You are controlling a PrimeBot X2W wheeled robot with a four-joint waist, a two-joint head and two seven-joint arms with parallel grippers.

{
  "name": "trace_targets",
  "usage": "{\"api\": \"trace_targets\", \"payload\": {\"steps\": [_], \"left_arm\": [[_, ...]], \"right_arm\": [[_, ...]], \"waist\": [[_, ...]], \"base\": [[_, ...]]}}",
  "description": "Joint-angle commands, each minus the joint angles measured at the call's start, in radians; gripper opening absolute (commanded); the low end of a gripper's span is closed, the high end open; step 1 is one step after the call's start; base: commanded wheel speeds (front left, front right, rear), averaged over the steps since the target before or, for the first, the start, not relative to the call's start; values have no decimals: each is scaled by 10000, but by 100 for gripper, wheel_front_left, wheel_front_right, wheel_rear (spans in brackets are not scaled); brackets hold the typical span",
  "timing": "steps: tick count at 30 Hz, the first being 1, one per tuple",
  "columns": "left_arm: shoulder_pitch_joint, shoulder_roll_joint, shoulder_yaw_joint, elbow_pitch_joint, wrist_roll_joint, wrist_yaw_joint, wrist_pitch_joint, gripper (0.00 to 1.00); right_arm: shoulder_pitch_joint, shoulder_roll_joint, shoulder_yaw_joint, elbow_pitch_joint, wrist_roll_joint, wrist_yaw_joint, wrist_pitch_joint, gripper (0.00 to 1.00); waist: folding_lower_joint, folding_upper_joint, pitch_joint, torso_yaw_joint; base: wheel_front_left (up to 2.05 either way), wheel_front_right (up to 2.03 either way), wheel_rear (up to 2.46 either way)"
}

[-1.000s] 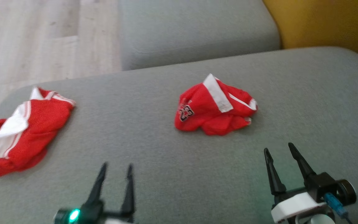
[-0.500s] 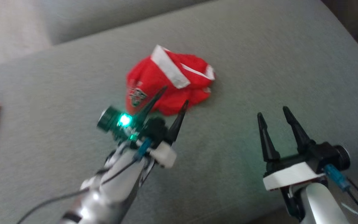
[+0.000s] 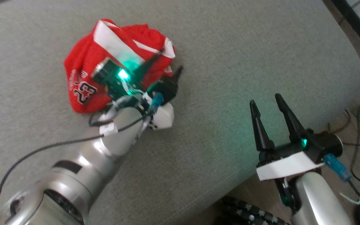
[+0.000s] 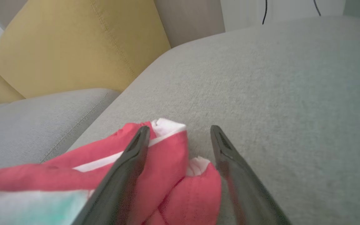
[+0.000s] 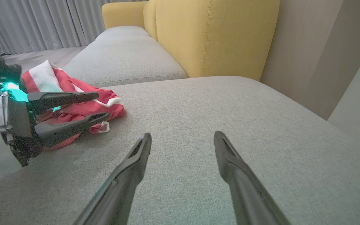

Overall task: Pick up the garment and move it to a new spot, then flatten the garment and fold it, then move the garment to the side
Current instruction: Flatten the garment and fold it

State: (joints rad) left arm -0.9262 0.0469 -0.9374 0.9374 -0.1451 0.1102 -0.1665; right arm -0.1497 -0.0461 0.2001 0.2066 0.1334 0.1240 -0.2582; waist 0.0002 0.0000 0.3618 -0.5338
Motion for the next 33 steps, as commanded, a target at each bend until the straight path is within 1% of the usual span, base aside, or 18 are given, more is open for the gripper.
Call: {"api": "trace_targets", "payload": {"steps": [1, 2, 3, 4, 5, 6, 9, 11, 13, 15, 17, 19, 21, 24, 27, 31, 32, 33], "left_arm": [[-590, 34, 100, 6, 21, 190, 51, 100], [-860, 34, -14, 330, -29, 443, 31, 100], [-962, 34, -68, 408, -66, 575, -51, 100], [-1057, 34, -157, 479, -82, 670, -109, 66], [-1117, 34, -225, 529, -153, 700, -151, 9], [-1154, 34, -284, 558, -257, 693, -181, 0], [-1283, 34, -460, 213, -614, 676, -509, 0], [-1361, 34, -486, -548, -1107, 686, -737, 0], [-1562, 34, -505, -1638, -1679, 833, -875, 0], [-1951, 34, -580, -2804, -2052, 1192, -932, 0], [-2372, 34, -422, -4239, -2237, 1732, -944, 0], [-2575, 34, -143, -5460, -2249, 2238, -947, 0], [-2508, 34, 103, -6251, -2158, 2569, -949, 0], [-1790, 82, 375, -6431, -1948, 2706, -950, 0], [-463, 438, 538, -6046, -1932, 2616, -950, 0], [1515, 993, 973, -5560, -1979, 2473, -951, 0], [1986, 1113, 1165, -5427, -1997, 2461, -951, 13], [2436, 1210, 1337, -5221, -2057, 2381, -951, 48]], "right_arm": [[-377, -41, 238, -374, 86, 67, -36, 100], [-441, -41, 333, -384, 141, 67, -36, 100], [-476, -41, 403, -409, 249, 67, -36, 100], [-514, -41, 436, -413, 291, 67, -36, 100], [-546, -41, 453, -405, 300, 67, -36, 100], [-564, -41, 460, -384, 321, 67, -36, 100], [-593, -41, 465, -319, 276, 67, -36, 100], [-581, -41, 432, -275, 182, 67, -36, 100], [-559, -41, 395, -217, 42, 67, -36, 100], [-527, -41, 304, -189, -102, 67, -36, 100], [-489, -41, 193, -183, -263, 67, -36, 100], [-446, -41, 48, -193, -430, 67, -36, 100], [-386, -41, -132, -202, -599, 67, -36, 100], [-312, -41, -338, -219, -798, 67, -36, 100], [-209, -41, -584, -260, -942, 67, -36, 100], [-126, -41, -771, -267, -1074, 67, -36, 100], [-117, -41, -821, -271, -1105, 67, -36, 100], [-108, -41, -879, -277, -1130, 67, -36, 100]], "waist": [[-2, 0, 488, -363], [-2, 0, 619, -405], [-2, 0, 677, -401], [-2, 0, 717, -381], [-2, 0, 728, -354], [-2, 0, 715, -320], [-2, 0, 593, -159], [-2, 0, 417, 27], [-2, 0, 197, 258], [-2, 0, -41, 524], [-2, 0, -257, 809], [-2, 0, -432, 1133], [-2, 0, -547, 1514], [-2, 0, -649, 2026], [-2, 0, -696, 2504], [-2, 0, -701, 2891], [-2, 0, -703, 2971], [-2, 0, -709, 3047]], "base": [[0, 0, 0], [0, 0, 0], [0, 0, 0], [0, 0, 0], [0, 0, 0], [0, 0, 0], [0, 0, 0], [0, 0, 0], [0, 0, 0], [0, 0, 0], [0, 0, 0], [0, 0, 0], [0, 0, 0], [0, 0, 0], [0, 0, 0], [0, 0, 0], [0, 0, 0], [0, 0, 0]]}}
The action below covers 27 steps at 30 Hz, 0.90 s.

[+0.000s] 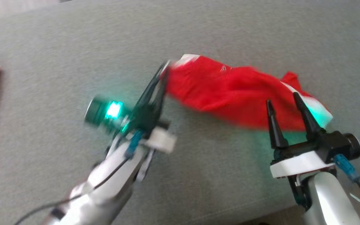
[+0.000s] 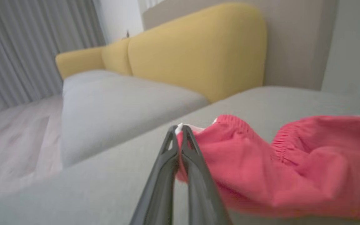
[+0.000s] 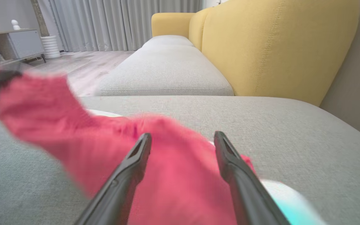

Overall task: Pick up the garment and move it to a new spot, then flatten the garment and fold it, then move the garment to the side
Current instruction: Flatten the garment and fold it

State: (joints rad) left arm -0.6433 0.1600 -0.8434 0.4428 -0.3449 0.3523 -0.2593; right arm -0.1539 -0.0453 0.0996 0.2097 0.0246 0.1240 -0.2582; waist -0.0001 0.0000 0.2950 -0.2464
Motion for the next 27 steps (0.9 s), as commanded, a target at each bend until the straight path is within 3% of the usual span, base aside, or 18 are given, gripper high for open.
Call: {"api": "trace_targets", "payload": {"steps": [1, 8, 12, 19, 27], "left_arm": [[41, 107, 668, 1, -255, -101, -23, 100], [1046, -235, 2102, -45, -475, -567, -23, 100], [751, -686, 2241, -408, -488, -1285, -24, 100], [-748, -1086, 650, 239, -1613, -2908, 1391, 100], [-2354, -1095, -1483, 1284, -3100, -2968, 2876, 100]], "right_arm": [[-47, -49, 73, -311, -71, 67, -36, 100], [123, -49, -120, -198, -185, 67, -36, 100], [259, -49, -309, -177, -151, 67, -36, 100], [291, -49, -523, -187, -103, 67, -36, 100], [159, -49, -202, -157, 151, 67, -36, 100]], "waist": [[1, 0, -53, 245], [1, 0, -123, 458], [1, 0, -190, 397], [1, 0, -96, -369], [1, 0, 177, -1466]], "base": [[0, 0, 0], [0, 0, 0], [0, 0, 0], [0, 0, 0], [0, 0, 0]]}}
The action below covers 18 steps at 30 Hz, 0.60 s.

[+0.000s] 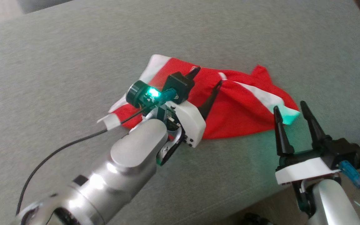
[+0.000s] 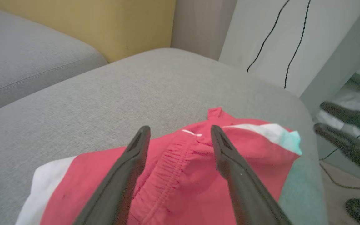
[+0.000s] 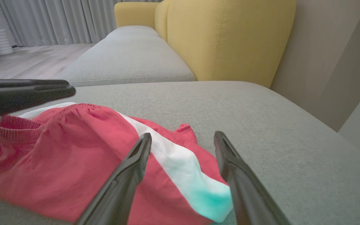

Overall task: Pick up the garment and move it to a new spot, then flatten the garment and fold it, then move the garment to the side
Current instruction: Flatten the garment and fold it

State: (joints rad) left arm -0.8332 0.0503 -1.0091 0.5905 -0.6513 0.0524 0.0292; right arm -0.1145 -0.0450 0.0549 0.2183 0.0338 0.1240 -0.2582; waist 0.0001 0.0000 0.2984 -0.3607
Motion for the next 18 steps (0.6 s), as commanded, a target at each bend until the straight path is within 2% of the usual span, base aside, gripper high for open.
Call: {"api": "trace_targets", "payload": {"steps": [1, 3, 9, 10, 11, 12, 14, 16, 18], "left_arm": [[-633, 1, -43, 86, -52, 67, 23, 100], [-903, 1, -417, 701, -29, 122, -2, 100], [-1048, 0, -1281, 2134, -287, -118, -177, 100], [-1023, 0, -1393, 2293, -351, -193, -240, 52], [-1008, 0, -1512, 2400, -403, -304, -341, 9], [-1034, 0, -1667, 2462, -376, -392, -506, 0], [-1224, 0, -1923, 2425, -133, -313, -1139, 0], [-1546, 0, -2103, 2280, 317, 104, -2019, 0], [-1894, 0, -2205, 2032, 831, 710, -2572, 0]], "right_arm": [[-249, -53, 324, -232, 117, 67, -36, 100], [-278, -53, 475, -198, 233, 67, -36, 100], [-258, -53, 575, -80, 394, 67, -36, 100], [-253, -53, 568, -76, 391, 67, -36, 100], [-249, -53, 547, -78, 385, 67, -36, 100], [-246, -53, 508, -95, 368, 67, -36, 100], [-220, -53, 420, -135, 302, 67, -36, 100], [-174, -53, 332, -139, 224, 67, -36, 100], [-101, -53, 256, -148, 171, 67, -36, 100]], "waist": [[-1, 0, 193, -461], [-1, 0, 297, -709], [-1, 0, 325, -1029], [-1, 0, 311, -1036], [-1, 0, 289, -1027], [-1, 0, 263, -990], [-1, 0, 204, -847], [-1, 0, 144, -640], [-1, 0, 59, -422]], "base": [[0, 0, 0], [0, 0, 0], [0, 0, 0], [0, 0, 0], [0, 0, 0], [0, 0, 0], [0, 0, 0], [0, 0, 0], [0, 0, 0]]}}
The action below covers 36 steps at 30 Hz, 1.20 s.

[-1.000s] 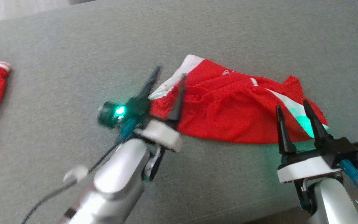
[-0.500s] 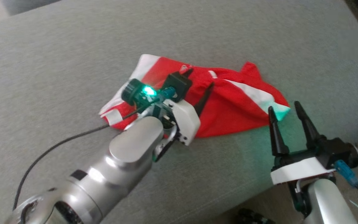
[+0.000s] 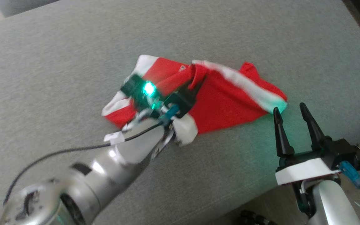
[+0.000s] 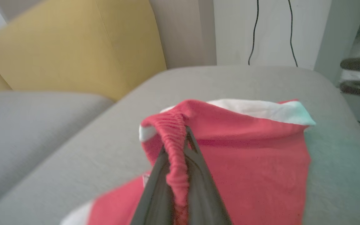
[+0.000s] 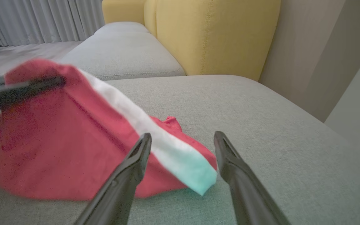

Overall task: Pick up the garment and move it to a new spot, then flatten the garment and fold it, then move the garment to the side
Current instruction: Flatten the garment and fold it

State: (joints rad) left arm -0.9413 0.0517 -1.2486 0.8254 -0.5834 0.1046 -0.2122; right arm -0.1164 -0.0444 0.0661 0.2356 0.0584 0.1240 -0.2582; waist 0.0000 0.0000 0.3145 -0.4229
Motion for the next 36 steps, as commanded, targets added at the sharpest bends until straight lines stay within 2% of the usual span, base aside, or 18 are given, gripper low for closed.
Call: {"api": "trace_targets", "payload": {"steps": [1, 2, 4, 6, 8, 10, 13, 16, 17, 21, 26, 36], "left_arm": [[-952, -14, 168, -418, 445, 511, -315, 0], [-952, -14, 168, -418, 445, 511, -315, 0], [-1098, 184, 132, -781, 1141, 1189, -459, 0], [-878, 664, 100, -1531, 1753, 1775, -485, 0], [-271, 1222, 33, -2405, 2140, 2041, -490, 0], [637, 1649, -16, -3165, 2036, 1974, -492, 0], [1984, 1938, -110, -4011, 1567, 1501, -493, 0], [3169, 1877, -168, -4369, 722, 817, -349, 56], [3756, 1745, -78, -4543, -73, 378, -174, 100], [4152, 1631, 13, -4885, -841, -183, -52, 100], [4308, 1576, 490, -5201, -1808, -456, 216, 100], [3914, 1808, 164, -5339, -1699, -604, 1330, 100]], "right_arm": [[-54, -58, 126, -318, -100, 67, -36, 100], [-54, -58, 126, -318, -100, 67, -36, 100], [-4, -58, 105, -318, -127, 67, -36, 100], [70, -58, 16, -353, -175, 67, -36, 100], [169, -58, -86, -388, -259, 67, -36, 100], [242, -58, -140, -378, -327, 67, -36, 100], [283, -58, -200, -378, -356, 67, -36, 100], [246, -58, -151, -380, -360, 67, -36, 100], [211, -58, -109, -409, -425, 67, -36, 100], [198, -58, -170, -413, -495, 67, -36, 100], [199, -58, -182, -429, -489, 67, -36, 100], [10, -58, -158, -479, -353, 67, -36, 100]], "waist": [[0, 0, -163, 277], [0, 0, -163, 277], [0, 0, -267, 375], [0, 0, -341, 525], [0, 0, -412, 711], [0, 0, -467, 832], [0, 0, -493, 996], [0, 0, -492, 1075], [0, 0, -489, 1120], [0, 0, -479, 1222], [0, 0, -420, 1329], [0, 0, -170, 1271]], "base": [[0, 0, 0], [0, 0, 0], [0, 0, 0], [0, 0, 0], [0, 0, 0], [0, 0, 0], [0, 0, 0], [0, 0, 0], [0, 0, 0], [0, 0, 0], [0, 0, 0], [0, 0, 0]]}}
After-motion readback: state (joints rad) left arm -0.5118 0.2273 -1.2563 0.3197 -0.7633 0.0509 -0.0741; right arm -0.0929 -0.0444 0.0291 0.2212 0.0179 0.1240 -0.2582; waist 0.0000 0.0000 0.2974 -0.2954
